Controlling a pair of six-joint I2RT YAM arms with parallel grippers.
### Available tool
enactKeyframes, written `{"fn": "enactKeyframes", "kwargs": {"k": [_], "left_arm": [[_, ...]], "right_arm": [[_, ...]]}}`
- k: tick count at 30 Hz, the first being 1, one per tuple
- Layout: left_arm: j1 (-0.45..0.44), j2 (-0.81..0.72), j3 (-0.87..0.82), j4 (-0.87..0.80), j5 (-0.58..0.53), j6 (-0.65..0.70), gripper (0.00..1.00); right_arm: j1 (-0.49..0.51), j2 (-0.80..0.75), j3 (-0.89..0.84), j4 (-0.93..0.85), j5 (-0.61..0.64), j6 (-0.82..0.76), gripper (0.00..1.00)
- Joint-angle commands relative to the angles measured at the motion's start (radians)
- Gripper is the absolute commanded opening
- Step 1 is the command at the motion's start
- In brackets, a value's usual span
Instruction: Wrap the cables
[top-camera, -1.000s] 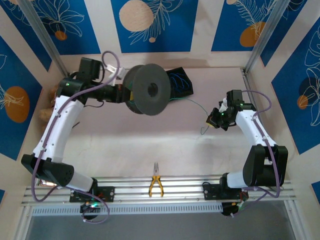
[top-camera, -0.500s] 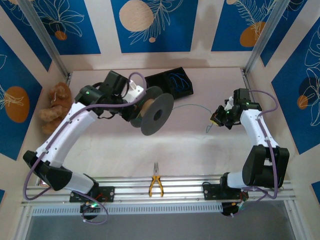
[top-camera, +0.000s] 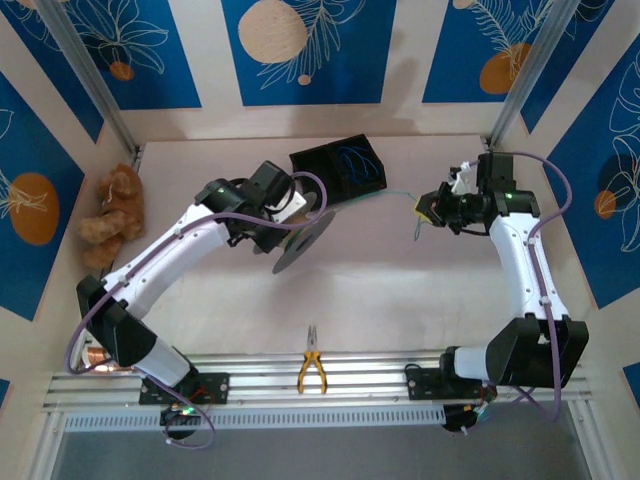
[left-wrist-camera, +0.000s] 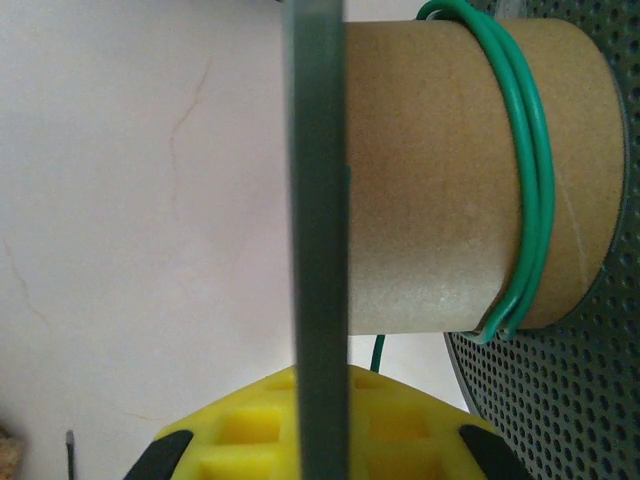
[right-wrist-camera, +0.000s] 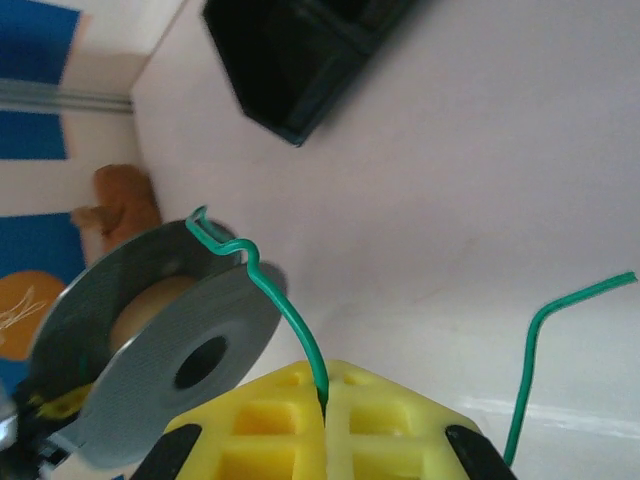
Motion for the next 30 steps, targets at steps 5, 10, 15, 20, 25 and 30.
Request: {"fn": "enactKeyframes", "kwargs": {"k": [5, 10, 15, 20, 25, 30], "left_arm": [[-0.007, 0.045, 0.034, 0.045, -0.110, -0.032, 0.00], [-0.007, 0.086, 0.076, 0.042, -0.140, -0.085, 0.00], [-0.004, 0.102, 0.117, 0.051, -0.181, -0.155, 0.00], [0.009, 0.126, 0.194, -0.004, -0.222, -0.261, 0.00], [0.038, 0.121, 0.252, -0.033, -0.198, -0.356, 0.00], [0.099, 0.090, 0.280, -0.017, -0.149, -0.443, 0.00]], "right_arm": [[0.105, -0.050, 0.127, -0.015, -0.145, 0.076, 0.00], [0.233, -0.057, 0.196, -0.006, -0.153, 0.112, 0.00], [0.381, -0.049, 0.252, 0.005, -0.137, 0.139, 0.00], [0.556, -0.049, 0.288, -0.008, -0.100, 0.135, 0.00], [0.736, -0.061, 0.248, 0.040, -0.057, 0.157, 0.00], [0.891, -0.022, 0.187, 0.107, -0.039, 0.166, 0.00]]}}
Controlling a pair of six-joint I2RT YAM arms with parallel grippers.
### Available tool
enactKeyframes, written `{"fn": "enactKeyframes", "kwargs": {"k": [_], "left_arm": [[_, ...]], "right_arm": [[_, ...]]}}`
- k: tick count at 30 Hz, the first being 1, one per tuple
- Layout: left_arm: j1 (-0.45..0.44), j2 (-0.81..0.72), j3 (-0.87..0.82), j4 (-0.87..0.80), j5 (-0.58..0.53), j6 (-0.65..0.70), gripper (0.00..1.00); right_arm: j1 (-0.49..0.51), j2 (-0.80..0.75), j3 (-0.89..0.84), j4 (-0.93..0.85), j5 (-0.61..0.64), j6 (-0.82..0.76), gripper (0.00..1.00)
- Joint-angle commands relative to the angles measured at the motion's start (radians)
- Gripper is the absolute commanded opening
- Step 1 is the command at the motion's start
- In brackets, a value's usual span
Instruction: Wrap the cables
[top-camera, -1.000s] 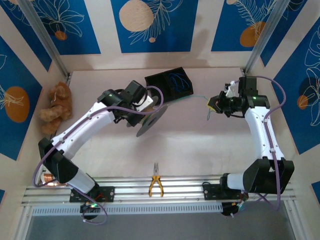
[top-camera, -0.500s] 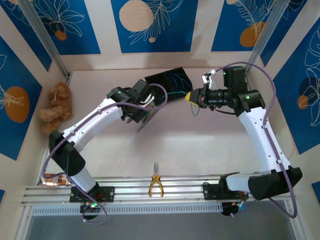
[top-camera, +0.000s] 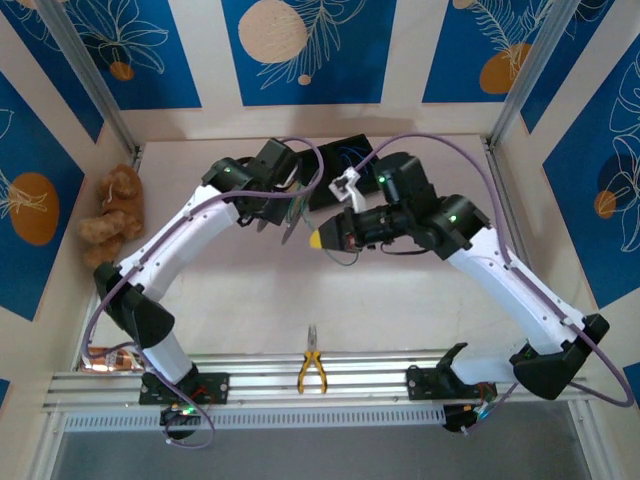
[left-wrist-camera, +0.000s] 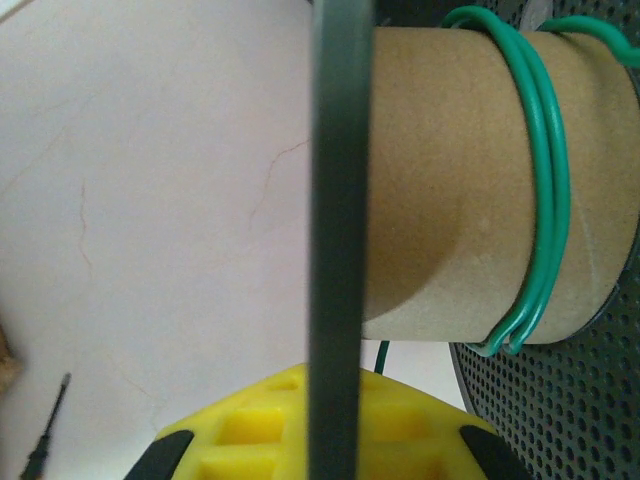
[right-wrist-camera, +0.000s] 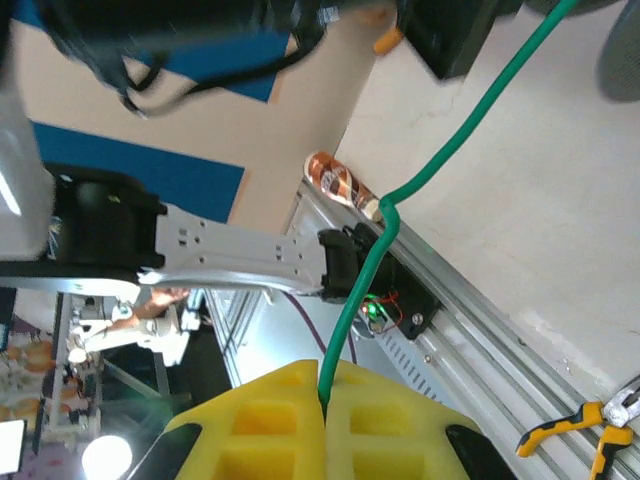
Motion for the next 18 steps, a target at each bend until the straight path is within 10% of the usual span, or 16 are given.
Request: {"fn": "enactKeyframes", "kwargs": {"k": [1, 18], "left_arm": [[0.063, -0.047, 0.048, 0.041, -0.012, -0.125, 0.00], [0.256, -0.226, -0.050, 0.335, 0.402, -0.369, 0.00]], "right_arm": [[0.084, 0.016, -0.025, 0.024, -0.023, 0.011, 0.00], [0.161, 0.047, -0.335, 0.195, 0.217, 0.130, 0.00]]}}
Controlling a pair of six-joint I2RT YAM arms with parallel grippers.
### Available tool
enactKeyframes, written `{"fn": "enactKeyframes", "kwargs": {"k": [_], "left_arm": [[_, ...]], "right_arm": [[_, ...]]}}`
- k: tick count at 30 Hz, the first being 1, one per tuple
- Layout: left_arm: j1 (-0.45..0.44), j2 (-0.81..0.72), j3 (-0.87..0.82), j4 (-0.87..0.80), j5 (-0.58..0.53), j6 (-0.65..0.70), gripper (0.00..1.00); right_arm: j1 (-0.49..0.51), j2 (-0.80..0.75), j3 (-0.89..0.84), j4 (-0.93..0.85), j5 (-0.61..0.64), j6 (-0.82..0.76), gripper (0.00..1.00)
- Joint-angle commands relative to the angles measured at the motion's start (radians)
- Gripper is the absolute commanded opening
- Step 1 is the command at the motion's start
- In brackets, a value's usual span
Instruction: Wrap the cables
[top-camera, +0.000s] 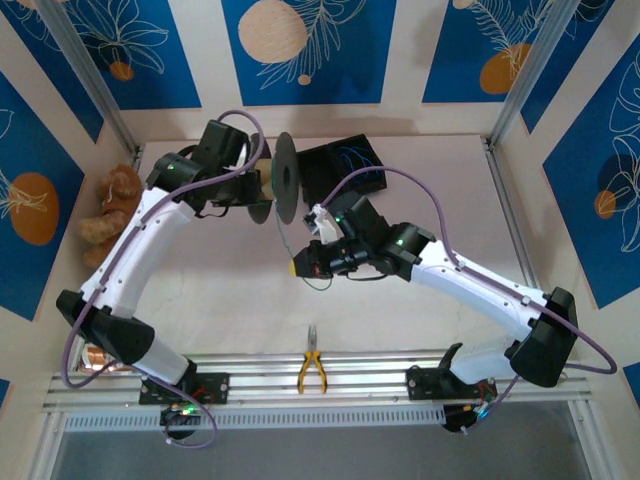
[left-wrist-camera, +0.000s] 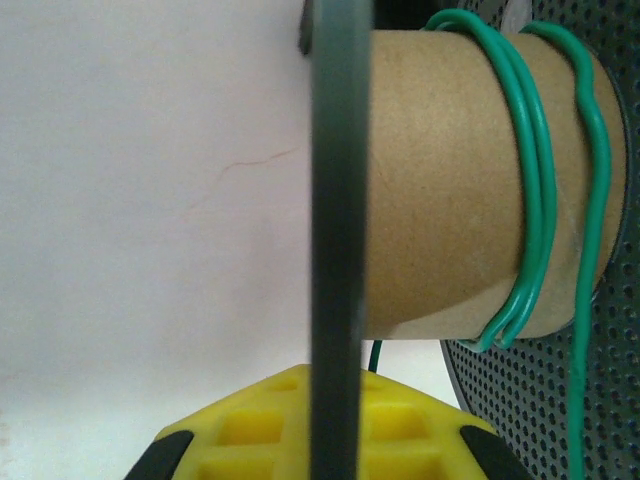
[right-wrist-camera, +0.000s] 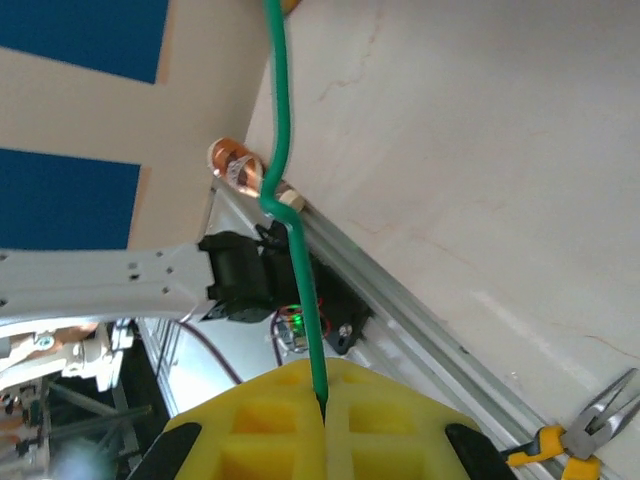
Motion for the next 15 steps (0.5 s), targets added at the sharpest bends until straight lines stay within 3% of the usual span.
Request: {"fn": "enactKeyframes", "kwargs": {"k": [1, 9, 15], "left_arm": [[0.071, -0.081, -0.030, 0.288, 0.127, -0.130, 0.00], [0.184, -0.167, -0.162, 0.458, 0.455, -0.247, 0.00], [0.213, -0.189, -0.187, 0.462, 0.602, -0.218, 0.00]], "right_arm": [[0.019, -0.009, -0.061, -0.074, 0.026, 0.047, 0.00], [-0.097, -0.009, -0.216, -0.006, 0.058, 0.059, 0.00], [-0.226, -0.014, -0.285, 0.035, 0.044, 0.019, 0.00]]}}
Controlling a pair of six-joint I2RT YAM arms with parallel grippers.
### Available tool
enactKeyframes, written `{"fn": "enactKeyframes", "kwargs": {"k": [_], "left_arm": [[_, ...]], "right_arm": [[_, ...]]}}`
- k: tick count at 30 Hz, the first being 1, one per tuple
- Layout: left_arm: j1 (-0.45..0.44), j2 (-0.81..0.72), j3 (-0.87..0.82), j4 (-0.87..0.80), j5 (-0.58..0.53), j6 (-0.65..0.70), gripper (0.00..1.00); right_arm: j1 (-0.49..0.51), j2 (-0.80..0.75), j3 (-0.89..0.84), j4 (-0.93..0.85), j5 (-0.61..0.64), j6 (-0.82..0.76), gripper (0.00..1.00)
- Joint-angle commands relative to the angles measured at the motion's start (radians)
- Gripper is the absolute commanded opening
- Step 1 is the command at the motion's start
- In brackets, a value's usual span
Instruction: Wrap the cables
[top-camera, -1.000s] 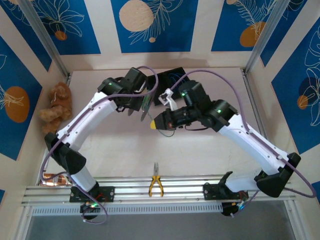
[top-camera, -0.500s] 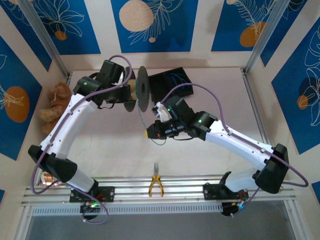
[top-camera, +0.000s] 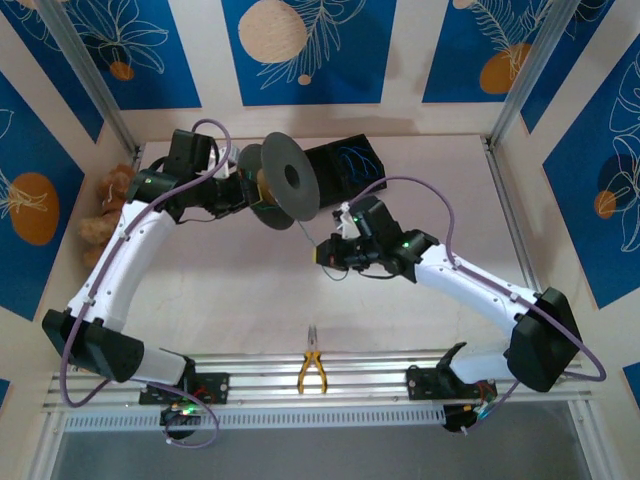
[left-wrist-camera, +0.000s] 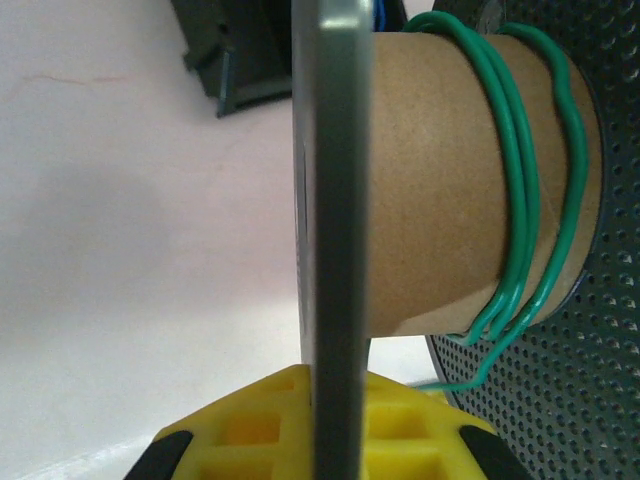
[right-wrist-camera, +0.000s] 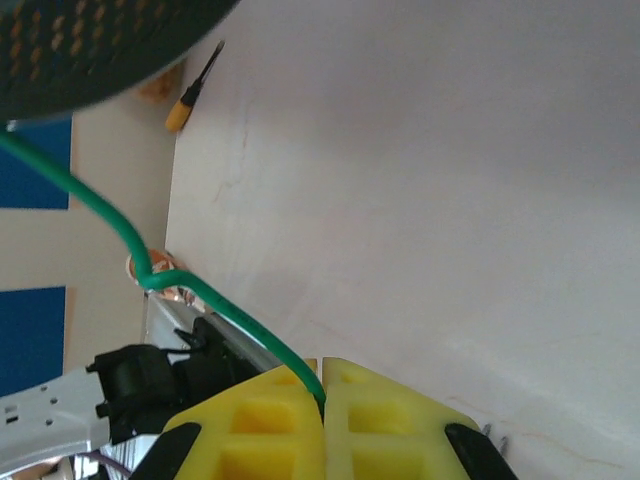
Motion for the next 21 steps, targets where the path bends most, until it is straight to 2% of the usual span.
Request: {"fn": "enactKeyframes", "kwargs": {"k": [1, 12, 21], "left_arm": [[0.051, -0.088, 0.023, 0.272, 0.128, -0.040, 0.00], [0.071, -0.124, -0.008, 0.212, 0.269, 0.030, 0.00], [0.071, -0.132, -0.007, 0.186, 0.331, 0.053, 0.00]], "right_arm": [[-0.057, 0.002, -0.066, -0.144, -0.021, -0.020, 0.00], [-0.303, 0.017, -0.095, -0.039, -0.114, -0.131, 0.00], [-0.384, 0.127, -0.033, -0.033, -0.152, -0.184, 0.00]]}}
